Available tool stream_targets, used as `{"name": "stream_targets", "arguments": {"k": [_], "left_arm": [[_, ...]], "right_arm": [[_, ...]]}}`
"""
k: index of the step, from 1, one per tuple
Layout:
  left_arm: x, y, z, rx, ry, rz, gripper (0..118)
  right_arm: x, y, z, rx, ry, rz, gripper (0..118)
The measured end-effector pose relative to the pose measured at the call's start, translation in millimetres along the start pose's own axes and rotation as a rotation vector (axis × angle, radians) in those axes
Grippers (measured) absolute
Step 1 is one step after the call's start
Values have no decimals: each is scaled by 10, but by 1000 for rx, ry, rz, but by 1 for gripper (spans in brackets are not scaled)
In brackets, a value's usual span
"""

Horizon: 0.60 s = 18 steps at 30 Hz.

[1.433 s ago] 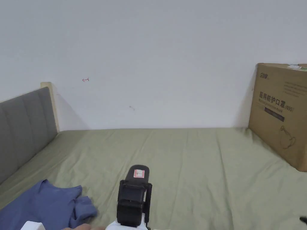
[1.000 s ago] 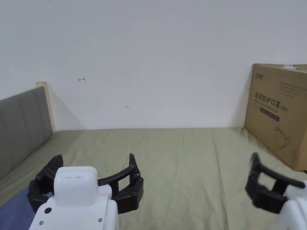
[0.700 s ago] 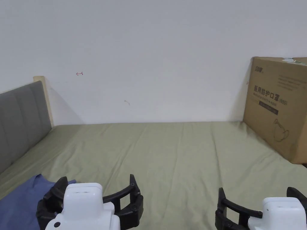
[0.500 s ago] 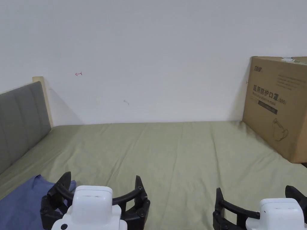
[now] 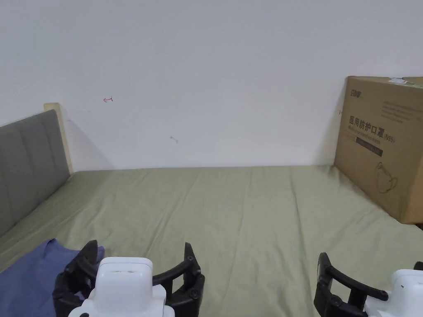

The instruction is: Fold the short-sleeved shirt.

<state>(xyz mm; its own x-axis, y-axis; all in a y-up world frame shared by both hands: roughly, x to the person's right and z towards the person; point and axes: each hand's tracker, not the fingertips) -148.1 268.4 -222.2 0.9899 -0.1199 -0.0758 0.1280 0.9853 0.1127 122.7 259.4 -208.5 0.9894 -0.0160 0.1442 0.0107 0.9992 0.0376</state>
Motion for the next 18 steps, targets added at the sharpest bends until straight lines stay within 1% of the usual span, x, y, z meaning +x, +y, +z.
{"name": "stream_targets", "arguments": {"k": [1,2,3,4,5,6,7,10,15,17,18], "left_arm": [[-5,7,24,18,-16,3,74],[-7,20,40,25,-30,2,21],[2,34,34,22,-33,-2,0],[20,46,14,17,-28,-9,0],[39,41,12,22,-15,-11,0],[31,43,11,27,-19,-7,0],[33,55,-6,23,-44,-1,0],[76,23,-36,5,-48,-14,0],[5,-4,-79,-38,-46,12,0],[-154,-3,-69,-49,-27,24,0],[-270,-3,-51,-52,7,18,0]], "right_arm": [[-9,18,19,21,13,16,86],[-31,42,38,44,12,45,27],[-57,59,39,56,-8,83,0],[-57,61,36,59,-63,120,0],[-42,53,46,79,-70,98,0],[-23,60,24,62,-34,84,0],[-19,68,0,41,-24,81,0],[-14,53,-19,33,-63,84,0],[30,79,-76,0,-69,49,0],[-32,59,-158,-14,-53,50,0],[-111,45,-224,-20,-26,62,0]]}}
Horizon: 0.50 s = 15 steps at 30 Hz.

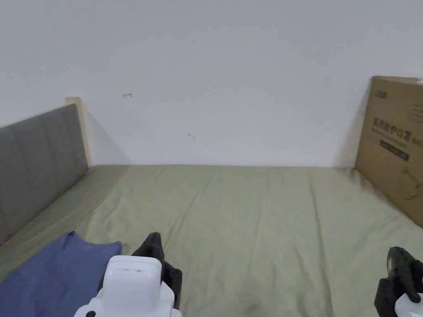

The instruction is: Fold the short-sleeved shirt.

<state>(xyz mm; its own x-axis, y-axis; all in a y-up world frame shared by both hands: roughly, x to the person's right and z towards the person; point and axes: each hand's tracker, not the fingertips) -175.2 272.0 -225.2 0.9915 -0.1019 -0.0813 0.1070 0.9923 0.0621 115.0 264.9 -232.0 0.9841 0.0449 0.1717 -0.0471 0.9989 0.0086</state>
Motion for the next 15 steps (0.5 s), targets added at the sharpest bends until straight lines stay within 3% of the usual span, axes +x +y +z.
{"name": "stream_targets", "arguments": {"k": [3,9,11,15], "left_arm": [[-466,-4,86,-1,142,-23,0],[-1377,-97,360,-58,454,-17,0],[-1507,-151,399,-76,506,-13,0],[-1544,-172,309,-80,523,45,0]], "right_arm": [[-400,-15,-162,-13,112,29,0],[-1395,32,-202,-21,484,51,0],[-1577,18,-173,1,531,65,0],[-1624,-11,-200,-9,539,61,0]]}}
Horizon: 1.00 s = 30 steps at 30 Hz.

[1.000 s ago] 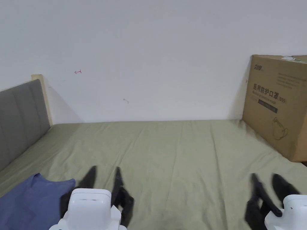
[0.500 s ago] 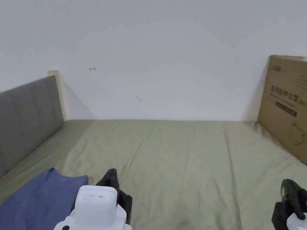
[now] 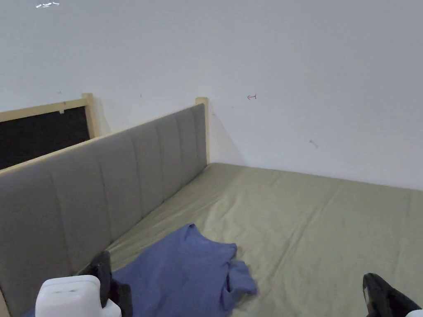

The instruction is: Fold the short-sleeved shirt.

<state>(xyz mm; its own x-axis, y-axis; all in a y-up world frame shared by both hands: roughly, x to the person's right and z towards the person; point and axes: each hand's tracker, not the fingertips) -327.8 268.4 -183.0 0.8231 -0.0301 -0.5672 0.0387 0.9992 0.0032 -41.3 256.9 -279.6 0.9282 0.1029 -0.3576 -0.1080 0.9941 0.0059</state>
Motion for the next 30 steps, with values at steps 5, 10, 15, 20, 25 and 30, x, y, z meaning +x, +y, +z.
{"name": "stream_targets", "arguments": {"k": [5,10,15,20,25,30], "left_arm": [[194,218,-806,-165,-207,32,0],[561,-258,-2488,-813,-620,171,6],[1119,-1171,-3416,-1020,-498,25,108],[1482,-1695,-3831,-1063,-496,-55,111],[1748,-2135,-3955,-1192,-558,-307,118],[1676,-2051,-3760,-1147,-497,-242,114]], "right_arm": [[345,-27,-15,-55,-58,-47,0],[666,-188,-157,-172,-132,-78,0],[848,-455,-441,-275,-168,-101,0],[942,-687,-596,-359,-177,-93,0],[922,-863,-717,-423,-165,-101,0],[876,-883,-704,-436,-136,-145,0]]}}
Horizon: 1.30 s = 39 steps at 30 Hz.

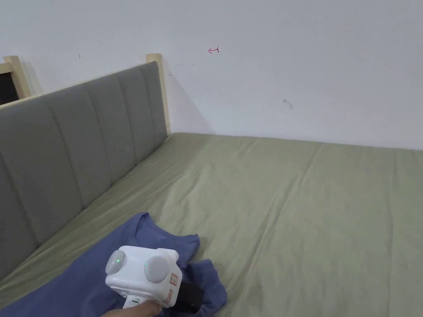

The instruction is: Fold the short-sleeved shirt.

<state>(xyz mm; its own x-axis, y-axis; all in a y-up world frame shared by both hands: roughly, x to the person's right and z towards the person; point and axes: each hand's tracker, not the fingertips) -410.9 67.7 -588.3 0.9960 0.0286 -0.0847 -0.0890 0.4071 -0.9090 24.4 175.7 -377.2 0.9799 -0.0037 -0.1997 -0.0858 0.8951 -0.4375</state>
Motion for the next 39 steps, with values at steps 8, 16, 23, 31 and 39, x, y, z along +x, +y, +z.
{"name": "stream_targets", "arguments": {"k": [8,16,23,31,39], "left_arm": [[-277,-279,1068,365,144,36,3],[-335,-16,3512,735,256,-8,3],[738,258,4711,777,-106,-48,3],[2420,514,4631,626,-506,-262,3],[3597,244,3319,355,-634,-323,3]], "right_arm": [[90,201,351,43,-3,41,0],[339,389,825,145,-69,-9,0],[642,350,1230,183,-100,-75,0],[1101,294,1536,198,-200,-171,0],[1454,82,1583,157,-297,-233,0]]}}
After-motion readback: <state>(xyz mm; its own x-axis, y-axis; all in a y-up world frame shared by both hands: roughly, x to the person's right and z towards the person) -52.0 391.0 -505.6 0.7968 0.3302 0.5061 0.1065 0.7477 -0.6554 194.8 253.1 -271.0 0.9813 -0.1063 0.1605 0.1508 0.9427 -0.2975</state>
